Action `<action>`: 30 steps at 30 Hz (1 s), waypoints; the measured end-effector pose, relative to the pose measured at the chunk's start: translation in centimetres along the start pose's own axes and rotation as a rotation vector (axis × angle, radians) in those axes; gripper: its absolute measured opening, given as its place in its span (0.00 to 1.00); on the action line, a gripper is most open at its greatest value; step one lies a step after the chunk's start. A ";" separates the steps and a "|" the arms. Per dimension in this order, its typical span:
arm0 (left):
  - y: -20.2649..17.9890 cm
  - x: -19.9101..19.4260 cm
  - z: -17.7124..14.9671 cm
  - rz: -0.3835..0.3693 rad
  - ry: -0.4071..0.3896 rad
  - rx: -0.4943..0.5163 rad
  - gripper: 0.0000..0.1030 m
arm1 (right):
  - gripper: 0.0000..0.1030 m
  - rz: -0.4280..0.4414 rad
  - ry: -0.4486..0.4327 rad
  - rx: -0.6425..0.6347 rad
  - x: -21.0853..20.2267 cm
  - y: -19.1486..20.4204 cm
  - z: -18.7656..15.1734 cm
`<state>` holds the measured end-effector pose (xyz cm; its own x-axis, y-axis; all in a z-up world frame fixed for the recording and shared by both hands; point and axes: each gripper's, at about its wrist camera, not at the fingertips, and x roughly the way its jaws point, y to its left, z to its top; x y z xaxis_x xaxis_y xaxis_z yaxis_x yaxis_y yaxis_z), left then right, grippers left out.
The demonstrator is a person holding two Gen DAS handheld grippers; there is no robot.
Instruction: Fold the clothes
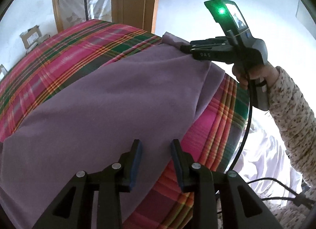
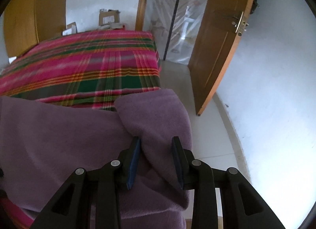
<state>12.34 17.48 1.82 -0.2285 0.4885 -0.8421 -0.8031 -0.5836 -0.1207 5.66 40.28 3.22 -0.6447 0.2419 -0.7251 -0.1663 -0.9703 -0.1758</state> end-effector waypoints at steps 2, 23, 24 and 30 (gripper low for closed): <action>-0.1 0.1 0.1 0.005 0.000 -0.004 0.31 | 0.32 -0.012 0.003 -0.003 0.0 0.1 0.1; 0.0 -1.5 -0.6 -0.045 -0.051 -0.004 0.02 | 0.05 0.174 -0.166 0.642 -4.0 -11.0 -4.4; -0.1 -1.7 -0.5 -0.045 -0.055 -0.004 0.02 | 0.05 0.178 -0.167 0.671 -3.9 -11.5 -4.8; 0.0 -3.4 -0.3 -0.051 -0.107 -0.007 0.02 | 0.04 0.189 -0.186 0.747 -4.2 -13.0 -5.6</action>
<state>13.25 15.59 4.49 -0.2448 0.5839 -0.7740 -0.8116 -0.5602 -0.1659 14.71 51.88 4.81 -0.8149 0.1347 -0.5637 -0.4559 -0.7496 0.4799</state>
